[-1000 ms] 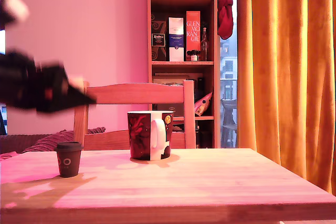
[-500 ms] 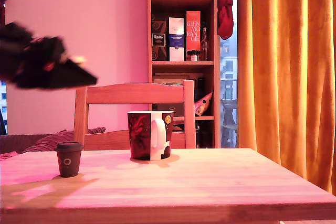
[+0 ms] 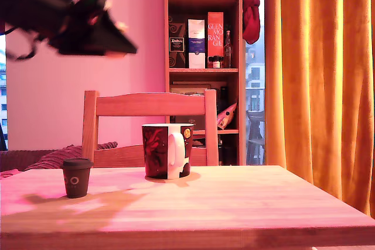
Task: Pick up the coffee capsules on the table and drop them inside the coffee cup
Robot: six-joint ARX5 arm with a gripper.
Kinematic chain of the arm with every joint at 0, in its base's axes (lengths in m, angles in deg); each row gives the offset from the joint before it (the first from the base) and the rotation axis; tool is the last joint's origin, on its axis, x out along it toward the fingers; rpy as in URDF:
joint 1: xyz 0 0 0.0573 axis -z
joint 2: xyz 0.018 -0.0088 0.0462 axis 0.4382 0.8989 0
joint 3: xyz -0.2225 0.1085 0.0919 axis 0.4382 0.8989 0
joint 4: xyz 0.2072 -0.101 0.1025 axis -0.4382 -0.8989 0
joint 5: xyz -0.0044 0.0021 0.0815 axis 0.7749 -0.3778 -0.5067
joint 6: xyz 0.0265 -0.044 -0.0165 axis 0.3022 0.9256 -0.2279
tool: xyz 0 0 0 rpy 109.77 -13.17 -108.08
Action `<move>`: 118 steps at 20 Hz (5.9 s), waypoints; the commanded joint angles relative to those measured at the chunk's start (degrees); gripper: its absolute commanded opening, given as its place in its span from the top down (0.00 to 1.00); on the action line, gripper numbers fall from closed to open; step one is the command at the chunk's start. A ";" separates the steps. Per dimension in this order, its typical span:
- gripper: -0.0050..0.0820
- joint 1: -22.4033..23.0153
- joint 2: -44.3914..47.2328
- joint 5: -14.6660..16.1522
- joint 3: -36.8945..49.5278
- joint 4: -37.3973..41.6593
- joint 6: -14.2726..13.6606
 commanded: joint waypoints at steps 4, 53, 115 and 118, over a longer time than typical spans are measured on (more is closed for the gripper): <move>0.80 0.39 8.63 1.81 -8.15 -5.51 -0.20; 0.56 2.45 21.51 4.28 -26.36 -29.51 -0.39; 0.18 2.27 -22.73 -12.90 23.54 -26.01 8.33; 0.18 2.27 -22.73 -14.05 25.83 -22.47 8.31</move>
